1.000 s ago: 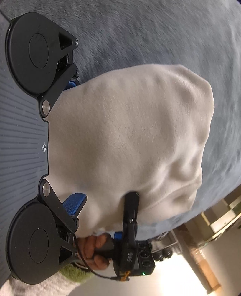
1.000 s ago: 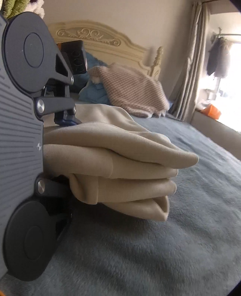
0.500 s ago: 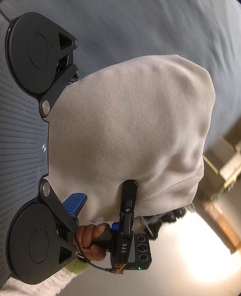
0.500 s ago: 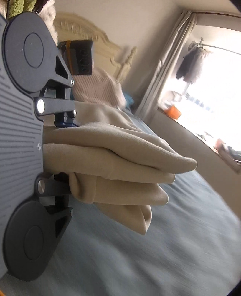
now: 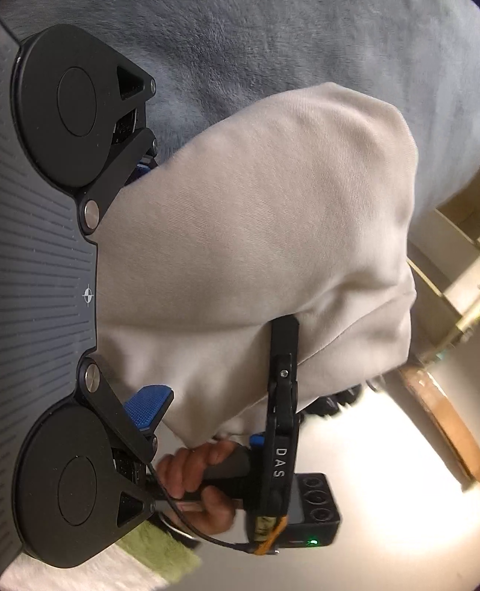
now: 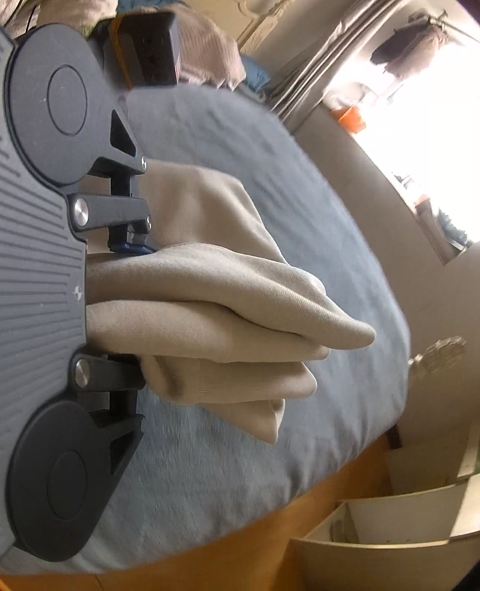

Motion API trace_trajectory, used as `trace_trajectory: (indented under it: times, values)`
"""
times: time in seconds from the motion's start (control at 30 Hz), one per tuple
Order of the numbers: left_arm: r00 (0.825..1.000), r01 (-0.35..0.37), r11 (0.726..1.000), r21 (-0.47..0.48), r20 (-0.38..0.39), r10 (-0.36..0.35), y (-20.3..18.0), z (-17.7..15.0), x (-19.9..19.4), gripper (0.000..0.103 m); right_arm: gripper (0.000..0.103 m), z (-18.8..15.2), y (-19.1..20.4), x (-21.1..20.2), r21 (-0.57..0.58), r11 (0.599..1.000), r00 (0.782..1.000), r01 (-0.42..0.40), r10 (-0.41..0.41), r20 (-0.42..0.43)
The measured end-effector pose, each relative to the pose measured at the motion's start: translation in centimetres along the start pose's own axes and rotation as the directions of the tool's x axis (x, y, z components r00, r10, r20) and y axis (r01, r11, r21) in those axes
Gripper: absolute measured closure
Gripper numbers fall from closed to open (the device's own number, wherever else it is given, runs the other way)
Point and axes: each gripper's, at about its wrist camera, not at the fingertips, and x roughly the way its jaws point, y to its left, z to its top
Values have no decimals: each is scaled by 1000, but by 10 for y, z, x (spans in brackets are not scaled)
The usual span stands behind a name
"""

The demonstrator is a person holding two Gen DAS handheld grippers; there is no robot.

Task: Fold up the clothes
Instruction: 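Grasp the hoodie bundle edge with the right gripper and lift it, then carry the hoodie bundle with the right gripper and set it down on the bed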

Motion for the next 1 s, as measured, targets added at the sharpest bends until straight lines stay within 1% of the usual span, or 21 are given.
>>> trace_trajectory:
  times: [0.07, 0.1, 0.13, 0.2, 0.27, 0.33, 0.4, 0.47, 0.5, 0.53, 0.57, 0.6, 0.63, 0.67, 0.73, 0.8, 0.83, 0.87, 0.9, 0.97, 1.0]
  values:
    - [999, -41, 999, -4, -24, 41, 11, 0, 13, 4, 48, -8, -17, 20, 34, 995, 994, 98, -97, -46]
    - [999, -36, 999, 0, -16, 36, 15, -1, 9, 4, 33, -12, -26, 30, 52, 987, 986, 152, -148, -71]
    - [999, -33, 999, 5, -5, 33, 19, -2, 2, 4, 24, -16, -34, 32, 88, 981, 984, 170, -164, -74]
    - [1000, -27, 1000, 16, 16, 27, 27, -3, -11, 2, 25, -25, -42, 24, 146, 980, 991, 136, -137, -8]
    - [999, -27, 1000, 8, 41, 26, 39, 4, -27, 2, 24, -32, -42, 9, 173, 976, 987, 133, -146, 66]
    - [996, -40, 999, -8, 85, 41, 61, 14, -48, 2, 24, -43, -42, -10, 221, 962, 972, 160, -193, 136]
    - [985, -59, 998, -14, 164, 60, 65, 25, -69, 2, 25, -59, -39, -33, 282, 943, 941, 179, -247, 230]
    - [970, -74, 997, -4, 231, 73, 62, 43, -81, 3, 32, -81, -30, -57, 354, 925, 903, 141, -266, 337]
    - [965, -88, 996, 8, 247, 84, 57, 50, -81, 4, 42, -93, -26, -66, 376, 922, 891, 89, -242, 383]
    - [961, -104, 994, 22, 260, 94, 50, 58, -79, 4, 50, -105, -20, -73, 386, 922, 887, 35, -206, 413]
    - [958, -122, 992, 41, 265, 107, 43, 65, -72, 6, 54, -115, -11, -78, 379, 925, 884, 6, -182, 431]
    - [956, -143, 988, 58, 267, 123, 37, 70, -64, 7, 56, -123, 1, -79, 363, 932, 884, 8, -176, 434]
    - [954, -173, 982, 71, 261, 149, 32, 71, -56, 8, 60, -130, 14, -79, 343, 939, 884, 17, -175, 433]
    - [949, -219, 973, 78, 250, 194, 30, 72, -50, 12, 61, -135, 23, -76, 336, 941, 887, 43, -191, 421]
    - [932, -314, 946, 78, 219, 291, 32, 75, -37, 19, 64, -144, 33, -65, 338, 936, 891, 100, -235, 388]
    - [927, -345, 936, 75, 183, 327, 40, 76, -25, 17, 67, -145, 24, -44, 361, 912, 893, 194, -317, 320]
    - [928, -342, 937, 74, 180, 325, 44, 76, -22, 15, 82, -145, 18, -33, 370, 897, 889, 244, -359, 283]
    - [929, -340, 938, 72, 178, 323, 47, 76, -20, 13, 88, -145, 13, -22, 376, 879, 883, 293, -400, 246]
    - [930, -336, 939, 67, 179, 320, 49, 77, -20, 13, 89, -143, 11, -22, 404, 868, 882, 290, -407, 240]
    - [932, -332, 941, 69, 178, 316, 53, 77, -21, 11, 87, -138, 9, -29, 471, 846, 883, 249, -398, 249]
    - [933, -330, 941, 72, 177, 314, 54, 77, -22, 10, 85, -137, 13, -39, 501, 844, 894, 193, -361, 264]
